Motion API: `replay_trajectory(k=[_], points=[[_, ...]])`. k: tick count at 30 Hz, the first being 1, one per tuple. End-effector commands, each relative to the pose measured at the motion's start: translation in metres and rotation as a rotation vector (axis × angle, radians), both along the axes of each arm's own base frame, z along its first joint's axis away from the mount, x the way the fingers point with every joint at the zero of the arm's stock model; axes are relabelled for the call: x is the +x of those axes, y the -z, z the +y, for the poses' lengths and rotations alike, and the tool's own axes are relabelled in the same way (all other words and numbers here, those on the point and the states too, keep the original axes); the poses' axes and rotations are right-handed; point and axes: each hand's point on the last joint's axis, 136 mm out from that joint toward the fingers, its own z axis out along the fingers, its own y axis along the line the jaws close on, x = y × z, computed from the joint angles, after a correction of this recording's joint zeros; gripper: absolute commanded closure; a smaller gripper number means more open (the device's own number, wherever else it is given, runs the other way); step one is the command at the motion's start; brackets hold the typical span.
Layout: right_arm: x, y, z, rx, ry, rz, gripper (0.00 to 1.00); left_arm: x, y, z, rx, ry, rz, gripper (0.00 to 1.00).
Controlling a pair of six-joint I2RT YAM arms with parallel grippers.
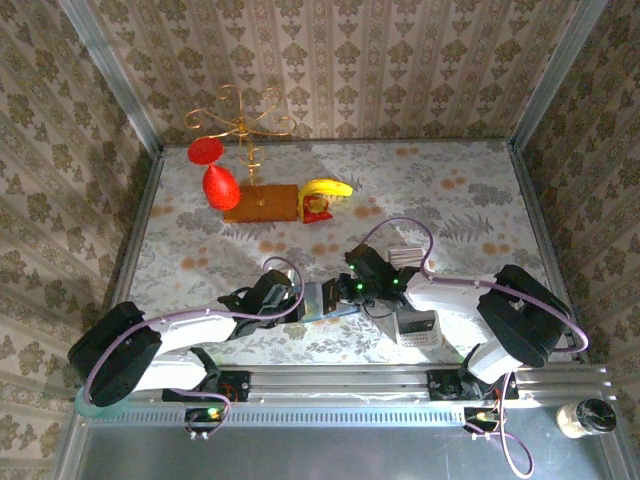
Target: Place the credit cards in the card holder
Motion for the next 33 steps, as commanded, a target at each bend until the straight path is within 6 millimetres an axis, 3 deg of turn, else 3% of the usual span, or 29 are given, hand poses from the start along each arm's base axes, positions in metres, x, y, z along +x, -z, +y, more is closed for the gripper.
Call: replay_trajectory(k=[1, 16, 27, 33], points=[[-0.001, 0.003, 0.004, 0.041, 0.015, 0.025, 1.00, -0.014, 0.023, 0.019, 0.090, -0.014, 0.057, 1.00], [0.004, 0.001, 0.009, 0.117, 0.048, 0.032, 1.00, -0.017, 0.029, 0.019, 0.100, -0.017, 0.067, 1.00], [-0.007, 0.013, 0.009, 0.107, 0.029, 0.102, 1.00, -0.017, 0.030, 0.019, 0.107, -0.013, 0.066, 1.00], [-0.014, 0.022, 0.002, 0.067, 0.021, 0.127, 1.00, -0.016, 0.025, 0.020, 0.106, -0.023, 0.055, 0.89]])
